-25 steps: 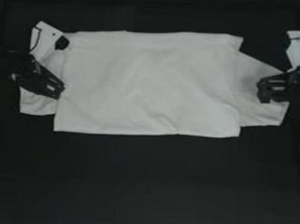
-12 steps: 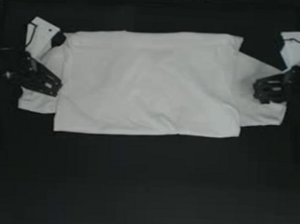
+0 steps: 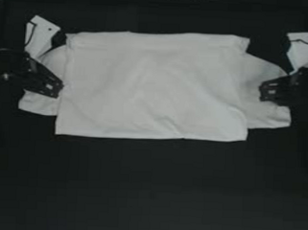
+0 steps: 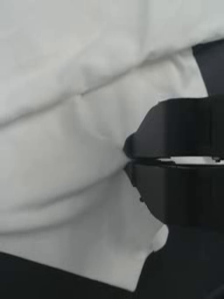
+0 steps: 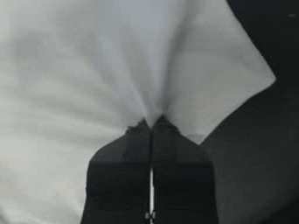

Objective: Fold shirt

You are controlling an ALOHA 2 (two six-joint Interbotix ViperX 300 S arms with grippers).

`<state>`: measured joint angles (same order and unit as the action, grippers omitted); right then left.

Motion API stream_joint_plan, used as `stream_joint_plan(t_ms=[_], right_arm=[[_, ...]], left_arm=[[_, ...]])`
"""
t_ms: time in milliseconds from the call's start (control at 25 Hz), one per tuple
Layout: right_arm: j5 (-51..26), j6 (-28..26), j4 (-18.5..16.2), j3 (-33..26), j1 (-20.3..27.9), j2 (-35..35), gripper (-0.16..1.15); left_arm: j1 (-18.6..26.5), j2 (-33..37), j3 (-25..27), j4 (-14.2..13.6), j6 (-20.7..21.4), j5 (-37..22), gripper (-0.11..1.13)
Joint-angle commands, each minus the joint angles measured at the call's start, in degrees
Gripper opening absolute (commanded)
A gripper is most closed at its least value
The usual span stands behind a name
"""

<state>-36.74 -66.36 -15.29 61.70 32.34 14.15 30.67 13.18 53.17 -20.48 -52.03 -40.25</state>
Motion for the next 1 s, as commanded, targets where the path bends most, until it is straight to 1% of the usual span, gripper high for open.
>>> stream_joint_plan(t_ms=[40,280,520,680,880,1000], right_arm=[[-0.62,0.97,0.26,-2.99,-1.05,0.70,0.07],[-2.90,2.81,-0.09,-7.82,-2.20,1.05,0.07],[-3.43,3.25,-0.70,-11.95,-3.96,3.43,0.07],[-3.16,3.34,-0.79,-14.41,-4.92,5.27,0.07],[-2.99,3.43,-0.79,-18.37,-6.42,5.62,0.07],[-1.76,3.52,-0.35,-19.60,-6.68,5.19,0.07]], left_arm=[[-0.62,3.87,-1.67,-0.26,0.00,0.00,0.05],[-2.29,5.89,-4.04,-0.53,0.09,0.00,0.06],[-4.75,6.15,-8.53,-2.20,0.18,0.00,0.06],[-5.89,5.71,-11.78,-3.08,0.44,0.09,0.06],[-7.12,4.22,-15.21,-3.08,1.93,0.26,0.06],[-7.47,2.46,-16.79,-2.99,2.64,0.79,0.06]])
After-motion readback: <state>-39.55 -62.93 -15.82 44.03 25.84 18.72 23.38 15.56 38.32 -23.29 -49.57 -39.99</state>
